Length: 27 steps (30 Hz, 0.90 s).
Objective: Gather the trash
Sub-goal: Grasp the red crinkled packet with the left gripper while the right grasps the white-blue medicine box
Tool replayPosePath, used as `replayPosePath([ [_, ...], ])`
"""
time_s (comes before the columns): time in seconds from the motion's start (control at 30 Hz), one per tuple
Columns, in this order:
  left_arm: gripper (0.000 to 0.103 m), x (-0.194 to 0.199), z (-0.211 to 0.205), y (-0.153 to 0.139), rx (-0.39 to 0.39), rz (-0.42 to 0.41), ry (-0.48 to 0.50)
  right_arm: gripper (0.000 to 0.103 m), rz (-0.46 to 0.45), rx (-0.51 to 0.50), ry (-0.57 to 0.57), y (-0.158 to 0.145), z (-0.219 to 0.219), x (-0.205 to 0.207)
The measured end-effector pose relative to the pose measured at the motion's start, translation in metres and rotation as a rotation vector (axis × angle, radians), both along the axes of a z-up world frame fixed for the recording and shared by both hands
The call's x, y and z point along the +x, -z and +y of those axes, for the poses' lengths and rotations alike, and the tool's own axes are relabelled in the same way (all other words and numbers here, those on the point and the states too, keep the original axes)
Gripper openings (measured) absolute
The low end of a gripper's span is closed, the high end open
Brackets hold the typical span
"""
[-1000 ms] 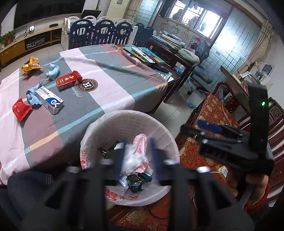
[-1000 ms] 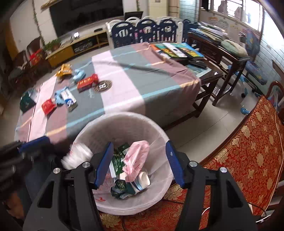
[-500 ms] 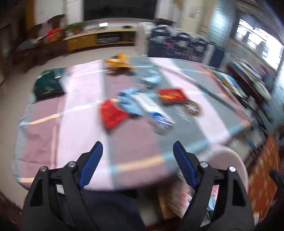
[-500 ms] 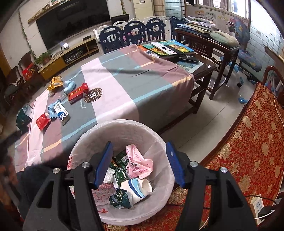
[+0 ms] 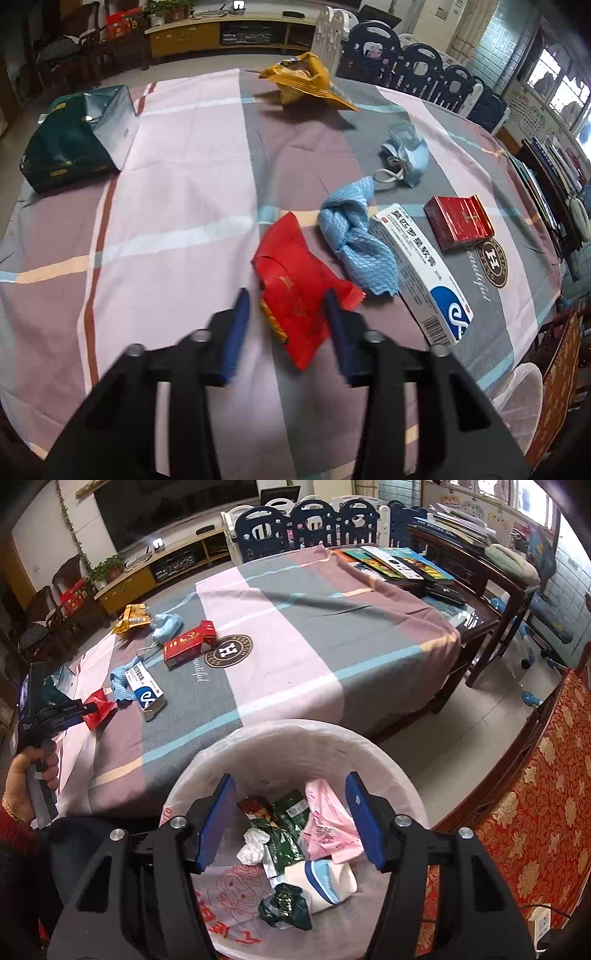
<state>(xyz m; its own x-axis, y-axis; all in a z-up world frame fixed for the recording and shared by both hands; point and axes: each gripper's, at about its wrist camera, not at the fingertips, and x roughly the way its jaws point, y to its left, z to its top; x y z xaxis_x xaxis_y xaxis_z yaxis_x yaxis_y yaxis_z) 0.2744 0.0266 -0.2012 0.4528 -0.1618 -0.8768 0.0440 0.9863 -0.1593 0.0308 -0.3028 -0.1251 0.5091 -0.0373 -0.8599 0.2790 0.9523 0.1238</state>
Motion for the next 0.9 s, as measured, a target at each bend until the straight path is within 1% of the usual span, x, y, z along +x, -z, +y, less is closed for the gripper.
replayPosePath([
  [0.03, 0.011, 0.0, -0.003, 0.001, -0.024, 0.002, 0.011, 0.061, -0.003, 0.002, -0.007, 0.0, 0.003, 0.004],
  [0.1, 0.004, -0.007, 0.0, -0.004, -0.033, -0.023, -0.004, 0.061, -0.019, 0.003, -0.027, -0.002, 0.012, 0.016],
  [0.17, 0.004, -0.021, 0.007, -0.019, -0.014, -0.074, -0.032, 0.061, -0.038, 0.005, -0.063, -0.003, 0.024, 0.03],
  [0.23, 0.004, -0.04, 0.014, -0.041, 0.025, -0.135, -0.067, 0.063, -0.054, -0.003, -0.12, -0.001, 0.04, 0.05],
  [0.3, 0.004, -0.063, 0.018, -0.064, 0.077, -0.199, -0.095, 0.07, -0.068, -0.048, -0.193, 0.004, 0.065, 0.078],
  [0.4, 0.004, -0.093, 0.023, -0.088, 0.145, -0.269, -0.122, 0.071, -0.057, -0.08, -0.302, 0.015, 0.1, 0.117],
  [0.47, 0.004, -0.109, 0.027, -0.099, 0.166, -0.299, -0.13, 0.071, -0.051, -0.098, -0.372, 0.024, 0.127, 0.143],
  [0.57, 0.004, -0.127, 0.035, -0.106, 0.147, -0.291, -0.13, 0.071, -0.038, -0.104, -0.458, 0.04, 0.157, 0.182],
  [0.6, 0.004, -0.13, 0.038, -0.108, 0.129, -0.283, -0.131, 0.071, -0.027, -0.083, -0.478, 0.045, 0.162, 0.193],
  [0.67, 0.004, -0.136, 0.042, -0.108, 0.092, -0.269, -0.123, 0.071, 0.008, -0.058, -0.474, 0.058, 0.167, 0.214],
  [0.73, 0.004, -0.14, 0.045, -0.106, 0.089, -0.26, -0.12, 0.071, 0.048, -0.038, -0.475, 0.071, 0.169, 0.231],
  [0.83, 0.004, -0.143, 0.046, -0.101, 0.09, -0.252, -0.112, 0.071, 0.091, -0.067, -0.489, 0.087, 0.173, 0.24],
  [0.87, 0.004, -0.143, 0.046, -0.1, 0.089, -0.25, -0.113, 0.07, 0.101, -0.067, -0.492, 0.09, 0.174, 0.241],
  [0.9, 0.004, -0.143, 0.046, -0.099, 0.093, -0.251, -0.115, 0.062, 0.103, -0.066, -0.492, 0.092, 0.174, 0.241],
])
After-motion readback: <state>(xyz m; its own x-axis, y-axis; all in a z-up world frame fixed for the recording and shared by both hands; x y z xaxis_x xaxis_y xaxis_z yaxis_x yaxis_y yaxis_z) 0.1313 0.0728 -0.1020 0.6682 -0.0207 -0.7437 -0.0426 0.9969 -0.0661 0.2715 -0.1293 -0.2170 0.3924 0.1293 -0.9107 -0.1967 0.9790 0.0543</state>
